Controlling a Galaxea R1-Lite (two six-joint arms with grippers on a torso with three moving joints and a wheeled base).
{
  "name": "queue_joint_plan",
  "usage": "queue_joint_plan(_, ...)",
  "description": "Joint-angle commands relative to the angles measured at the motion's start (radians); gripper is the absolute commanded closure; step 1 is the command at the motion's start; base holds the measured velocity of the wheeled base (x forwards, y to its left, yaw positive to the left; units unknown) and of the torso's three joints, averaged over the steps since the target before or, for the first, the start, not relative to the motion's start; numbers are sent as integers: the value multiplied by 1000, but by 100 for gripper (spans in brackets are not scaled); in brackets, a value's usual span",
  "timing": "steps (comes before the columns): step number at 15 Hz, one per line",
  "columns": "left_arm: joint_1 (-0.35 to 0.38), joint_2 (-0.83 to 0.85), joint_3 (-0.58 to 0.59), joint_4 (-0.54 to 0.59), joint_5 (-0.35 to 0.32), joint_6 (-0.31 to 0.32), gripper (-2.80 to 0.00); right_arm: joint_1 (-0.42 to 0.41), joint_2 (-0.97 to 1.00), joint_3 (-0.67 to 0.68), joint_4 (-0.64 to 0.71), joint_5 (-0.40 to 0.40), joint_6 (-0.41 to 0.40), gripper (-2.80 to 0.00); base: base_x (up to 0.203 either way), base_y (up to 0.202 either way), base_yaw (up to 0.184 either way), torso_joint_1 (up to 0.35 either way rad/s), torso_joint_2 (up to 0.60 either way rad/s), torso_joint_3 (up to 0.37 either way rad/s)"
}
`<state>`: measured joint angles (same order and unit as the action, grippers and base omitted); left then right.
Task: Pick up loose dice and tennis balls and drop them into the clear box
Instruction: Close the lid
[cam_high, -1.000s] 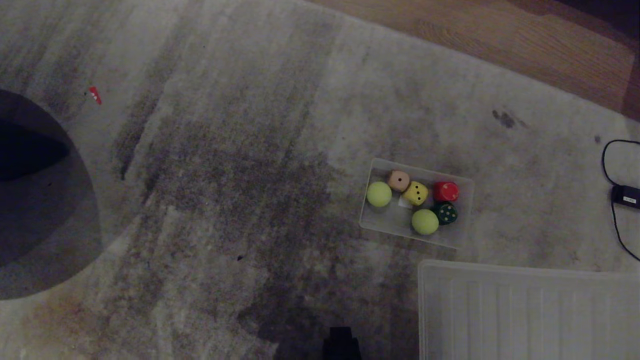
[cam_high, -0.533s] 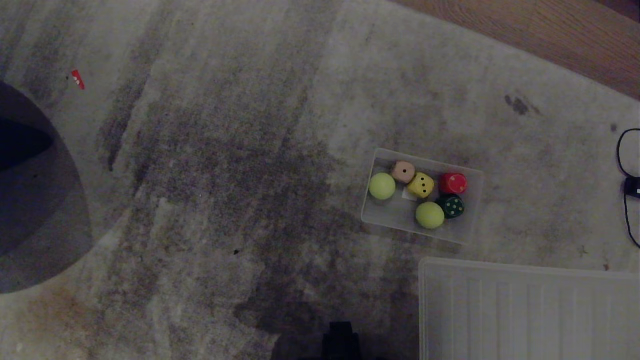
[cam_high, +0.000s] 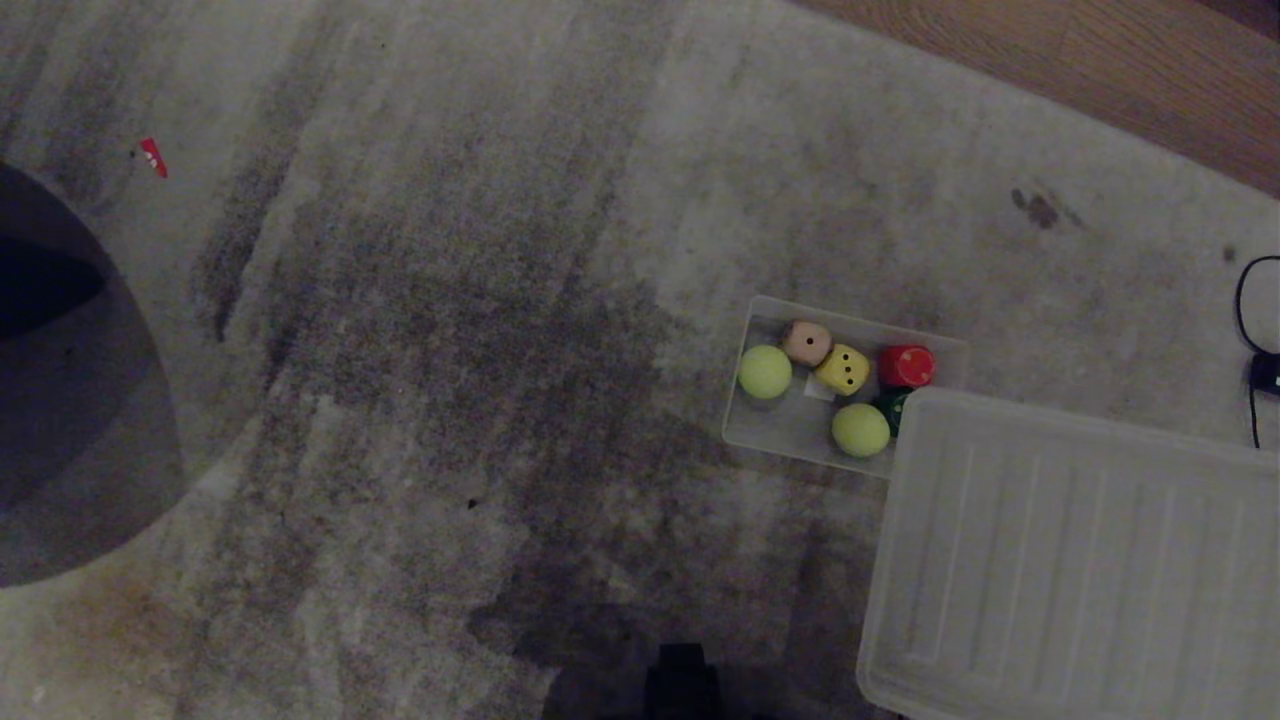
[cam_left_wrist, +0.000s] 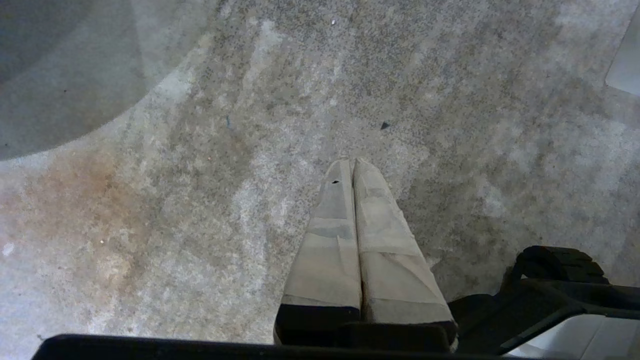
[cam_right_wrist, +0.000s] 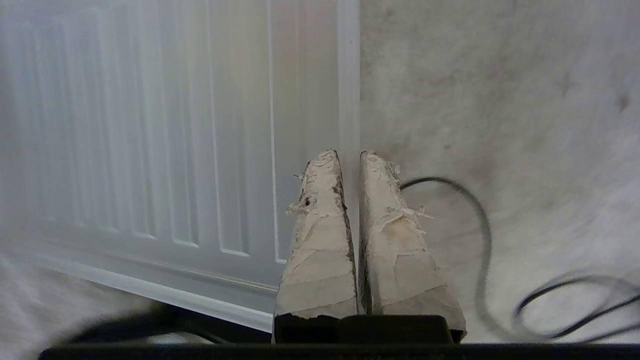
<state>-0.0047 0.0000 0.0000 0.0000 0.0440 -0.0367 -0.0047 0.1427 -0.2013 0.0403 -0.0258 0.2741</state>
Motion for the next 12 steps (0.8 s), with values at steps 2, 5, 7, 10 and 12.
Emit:
queue_joint_plan(2, 0, 2, 2, 0, 0, 0, 0, 0, 321, -100, -69, -1, 129, 0, 0, 0, 0, 0, 0, 0)
queue_joint_plan(5, 0, 2, 2, 0, 0, 0, 0, 31, 560, -97, -262, -3, 222, 0, 0, 0, 0, 0, 0, 0)
queue_joint_plan(7, 0, 2, 2, 0, 0, 1, 0, 48, 726, -88, -398, -6, 269, 0, 0, 0, 0, 0, 0, 0)
queue_joint_plan(10, 0, 2, 2, 0, -1, 0, 0, 68, 925, -83, -564, -7, 317, 0, 0, 0, 0, 0, 0, 0)
queue_joint_plan(12, 0, 2, 2, 0, -1, 0, 0, 122, 1040, -83, -619, -4, 326, 0, 0, 0, 0, 0, 0, 0)
